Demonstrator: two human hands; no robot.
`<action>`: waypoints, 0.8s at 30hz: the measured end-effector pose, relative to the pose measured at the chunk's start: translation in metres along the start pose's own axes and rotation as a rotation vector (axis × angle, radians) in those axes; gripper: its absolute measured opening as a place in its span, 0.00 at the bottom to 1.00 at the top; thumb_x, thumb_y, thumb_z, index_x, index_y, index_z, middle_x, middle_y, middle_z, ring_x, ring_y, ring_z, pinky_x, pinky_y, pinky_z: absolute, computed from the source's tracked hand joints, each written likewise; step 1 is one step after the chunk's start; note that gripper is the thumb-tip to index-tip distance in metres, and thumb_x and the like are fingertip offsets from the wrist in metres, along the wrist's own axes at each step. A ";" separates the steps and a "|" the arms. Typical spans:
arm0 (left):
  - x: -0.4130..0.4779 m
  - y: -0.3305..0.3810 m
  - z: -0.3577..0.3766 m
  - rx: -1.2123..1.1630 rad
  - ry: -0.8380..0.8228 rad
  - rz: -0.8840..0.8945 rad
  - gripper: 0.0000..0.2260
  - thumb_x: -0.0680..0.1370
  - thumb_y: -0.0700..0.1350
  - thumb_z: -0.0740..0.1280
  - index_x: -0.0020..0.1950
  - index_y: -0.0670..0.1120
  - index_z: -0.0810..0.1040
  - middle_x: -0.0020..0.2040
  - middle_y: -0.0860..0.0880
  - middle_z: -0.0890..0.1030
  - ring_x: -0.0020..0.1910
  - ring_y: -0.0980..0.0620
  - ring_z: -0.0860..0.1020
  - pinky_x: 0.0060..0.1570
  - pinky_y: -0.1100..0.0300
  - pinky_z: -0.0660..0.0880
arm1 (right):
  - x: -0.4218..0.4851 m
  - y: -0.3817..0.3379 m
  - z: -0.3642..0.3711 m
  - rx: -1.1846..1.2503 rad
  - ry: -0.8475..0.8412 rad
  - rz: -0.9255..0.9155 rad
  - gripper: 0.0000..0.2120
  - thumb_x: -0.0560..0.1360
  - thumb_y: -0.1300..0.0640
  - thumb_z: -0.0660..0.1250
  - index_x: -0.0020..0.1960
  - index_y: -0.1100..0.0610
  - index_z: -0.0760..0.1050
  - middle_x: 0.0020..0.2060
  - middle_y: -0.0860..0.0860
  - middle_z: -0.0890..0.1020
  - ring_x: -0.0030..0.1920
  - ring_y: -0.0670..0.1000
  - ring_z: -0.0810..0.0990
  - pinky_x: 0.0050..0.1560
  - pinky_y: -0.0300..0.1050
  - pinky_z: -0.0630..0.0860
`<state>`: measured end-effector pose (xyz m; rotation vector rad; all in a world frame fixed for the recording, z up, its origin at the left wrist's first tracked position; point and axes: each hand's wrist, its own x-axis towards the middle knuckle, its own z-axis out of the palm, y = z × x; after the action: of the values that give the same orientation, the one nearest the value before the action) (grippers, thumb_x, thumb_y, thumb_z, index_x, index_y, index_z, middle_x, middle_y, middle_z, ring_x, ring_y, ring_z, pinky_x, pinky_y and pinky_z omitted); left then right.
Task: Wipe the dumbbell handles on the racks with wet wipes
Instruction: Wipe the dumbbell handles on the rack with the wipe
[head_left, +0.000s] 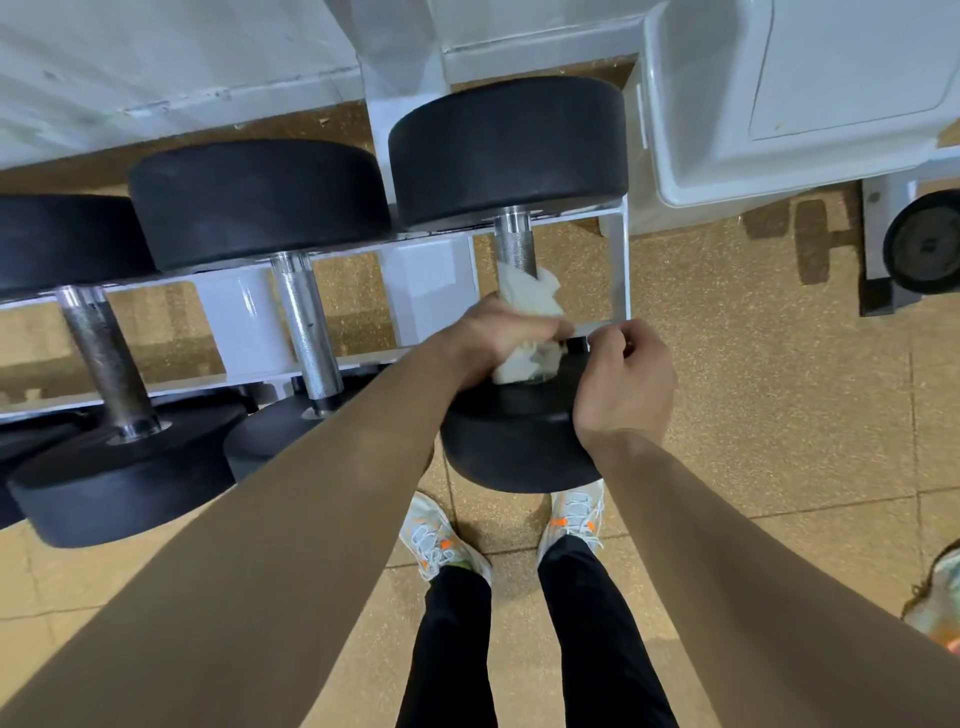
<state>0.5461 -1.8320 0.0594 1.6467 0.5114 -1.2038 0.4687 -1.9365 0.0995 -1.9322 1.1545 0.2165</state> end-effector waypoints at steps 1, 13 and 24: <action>0.000 -0.004 0.002 0.114 0.023 -0.009 0.19 0.70 0.48 0.80 0.55 0.44 0.80 0.46 0.49 0.84 0.45 0.52 0.83 0.40 0.62 0.78 | 0.000 0.000 0.000 -0.004 -0.003 0.006 0.09 0.77 0.56 0.57 0.39 0.51 0.73 0.38 0.50 0.79 0.40 0.52 0.75 0.42 0.46 0.68; -0.019 -0.026 -0.009 0.296 0.100 0.180 0.11 0.77 0.52 0.73 0.51 0.49 0.75 0.42 0.55 0.78 0.43 0.55 0.77 0.39 0.65 0.71 | -0.001 0.001 0.001 -0.025 0.006 -0.008 0.09 0.77 0.55 0.58 0.39 0.51 0.74 0.41 0.52 0.80 0.42 0.55 0.76 0.45 0.49 0.70; -0.035 -0.013 0.003 0.503 0.132 0.095 0.17 0.82 0.57 0.65 0.60 0.44 0.70 0.52 0.46 0.76 0.49 0.49 0.74 0.45 0.57 0.68 | 0.001 0.000 -0.003 -0.178 -0.106 -0.166 0.14 0.75 0.50 0.56 0.50 0.50 0.79 0.48 0.51 0.82 0.51 0.56 0.80 0.58 0.57 0.75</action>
<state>0.5199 -1.8225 0.0839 2.1609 0.2126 -1.2210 0.4682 -1.9389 0.1006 -2.1339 0.9261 0.3370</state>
